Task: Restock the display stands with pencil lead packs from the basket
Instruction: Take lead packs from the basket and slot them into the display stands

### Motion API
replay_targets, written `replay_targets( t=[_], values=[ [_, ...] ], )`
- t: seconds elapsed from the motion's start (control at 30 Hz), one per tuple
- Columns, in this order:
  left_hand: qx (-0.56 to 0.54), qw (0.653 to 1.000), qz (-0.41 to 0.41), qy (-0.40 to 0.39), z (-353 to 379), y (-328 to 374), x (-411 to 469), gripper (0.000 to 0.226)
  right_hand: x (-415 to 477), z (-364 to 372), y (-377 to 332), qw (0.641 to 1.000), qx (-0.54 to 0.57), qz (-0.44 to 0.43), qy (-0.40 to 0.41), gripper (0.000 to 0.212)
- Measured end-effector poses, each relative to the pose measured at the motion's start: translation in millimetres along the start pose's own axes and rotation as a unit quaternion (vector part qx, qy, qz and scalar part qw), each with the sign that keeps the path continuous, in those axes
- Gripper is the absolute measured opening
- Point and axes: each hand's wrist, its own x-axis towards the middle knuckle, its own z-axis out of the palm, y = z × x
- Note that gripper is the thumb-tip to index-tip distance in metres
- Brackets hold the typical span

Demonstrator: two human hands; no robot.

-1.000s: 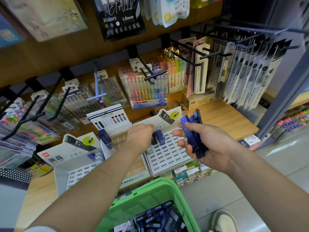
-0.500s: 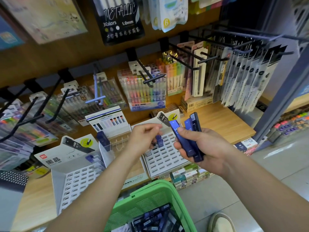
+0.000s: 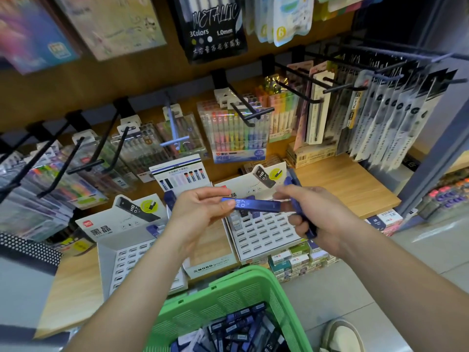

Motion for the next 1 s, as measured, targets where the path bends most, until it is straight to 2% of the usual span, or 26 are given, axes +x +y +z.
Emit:
replay_targets(
  t=[0.1,0.2,0.4,0.5,0.63,0.77,0.87,1.0],
  values=[
    [0.118,0.99,0.046,0.062,-11,-7,8,0.024,3,-8,-3,0.995,0.085,0.011,0.057,0.025],
    [0.185,0.975,0.072,0.097,-17,-16,12,0.027,0,-9,-5,0.99,0.133,0.028,0.031,0.023],
    [0.274,0.946,0.111,0.133,-63,-14,1,0.028,-3,15,1,0.998,-0.002,0.037,-0.05,0.022],
    [0.376,0.91,0.122,0.125,-102,-2,-8,0.029,-5,40,7,0.995,0.003,0.048,-0.089,0.018],
    [0.516,0.838,0.103,0.145,-158,4,-19,0.017,-8,73,18,0.989,-0.028,0.036,-0.14,0.008],
    [0.576,0.802,0.074,0.143,-188,-16,-23,0.012,-8,96,25,0.983,-0.108,0.014,-0.147,0.011],
    [0.571,0.8,0.086,0.163,-196,-32,-15,0.013,-4,109,30,0.98,-0.136,0.001,-0.142,0.016],
    [0.568,0.802,0.095,0.156,-198,-45,-1,0.013,2,123,34,0.984,-0.1,0.01,-0.147,0.015]
  ],
)
